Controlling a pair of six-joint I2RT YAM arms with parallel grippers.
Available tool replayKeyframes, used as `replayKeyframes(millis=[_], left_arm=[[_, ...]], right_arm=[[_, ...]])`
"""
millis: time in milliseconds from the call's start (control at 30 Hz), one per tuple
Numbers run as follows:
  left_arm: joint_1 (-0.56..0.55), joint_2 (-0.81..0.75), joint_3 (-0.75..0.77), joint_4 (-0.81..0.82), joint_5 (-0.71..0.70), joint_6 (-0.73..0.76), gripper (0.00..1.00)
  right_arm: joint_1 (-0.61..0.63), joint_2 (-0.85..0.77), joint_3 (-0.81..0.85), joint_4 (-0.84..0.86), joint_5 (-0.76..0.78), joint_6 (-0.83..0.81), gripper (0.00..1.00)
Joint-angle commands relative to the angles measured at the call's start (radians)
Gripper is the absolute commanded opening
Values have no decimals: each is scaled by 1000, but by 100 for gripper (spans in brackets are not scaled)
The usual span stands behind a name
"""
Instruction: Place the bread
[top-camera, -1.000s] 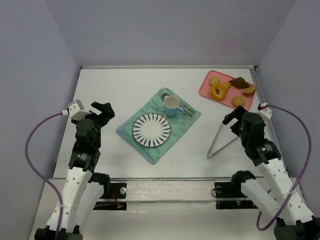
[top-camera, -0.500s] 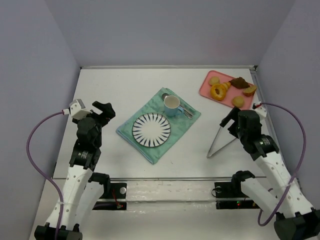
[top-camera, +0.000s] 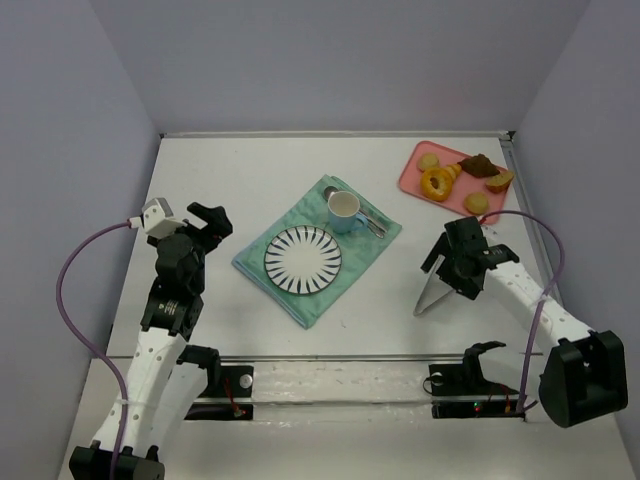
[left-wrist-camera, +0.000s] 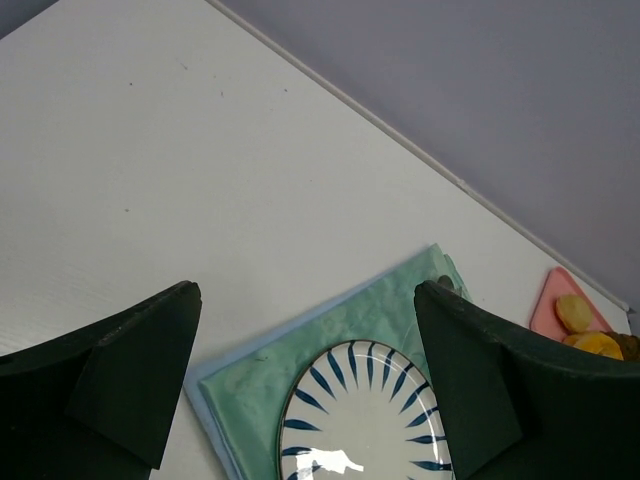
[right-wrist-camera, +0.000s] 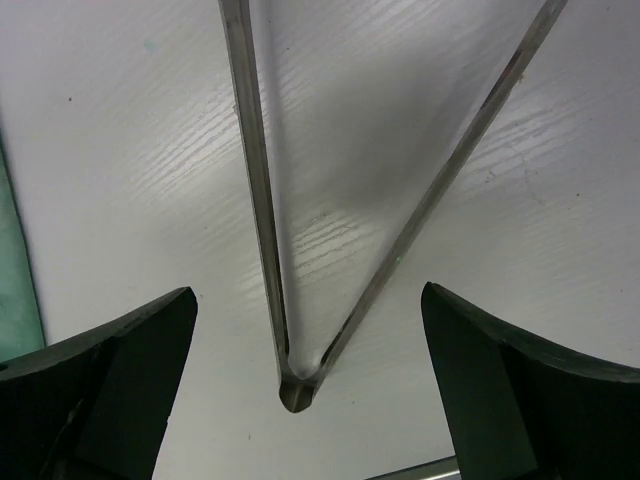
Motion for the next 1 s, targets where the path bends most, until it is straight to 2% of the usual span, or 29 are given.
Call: replayKeyframes(millis=[0, 200, 467, 533, 567, 633, 667, 733, 967], left_arm=[[3, -6, -5, 57, 1, 8, 99], [4, -6, -10, 71, 27, 8, 99], [3, -21, -13, 66, 14, 4, 99], [3, -26, -14, 66, 14, 5, 99], [3, -31, -14, 66, 13, 4, 99], [3, -32, -16, 68, 10, 4, 99], [3, -34, -17, 69, 8, 2, 99], [5, -32, -17, 69, 8, 2, 99], [5, -32, -16, 68, 5, 2, 99]], right_arm=[[6, 43, -24, 69, -8, 56, 100], [6, 150, -35, 120, -38, 72, 100], [6, 290, -49, 181, 50, 93, 98], [6, 319, -46, 184, 68, 93, 84], [6, 330, -44, 183, 70, 96, 70], [6, 322, -56, 183, 77, 102, 54], [6, 299, -68, 181, 82, 103, 42], [6, 234, -75, 163, 88, 89, 28], [15, -9, 14, -30, 91, 6, 23]])
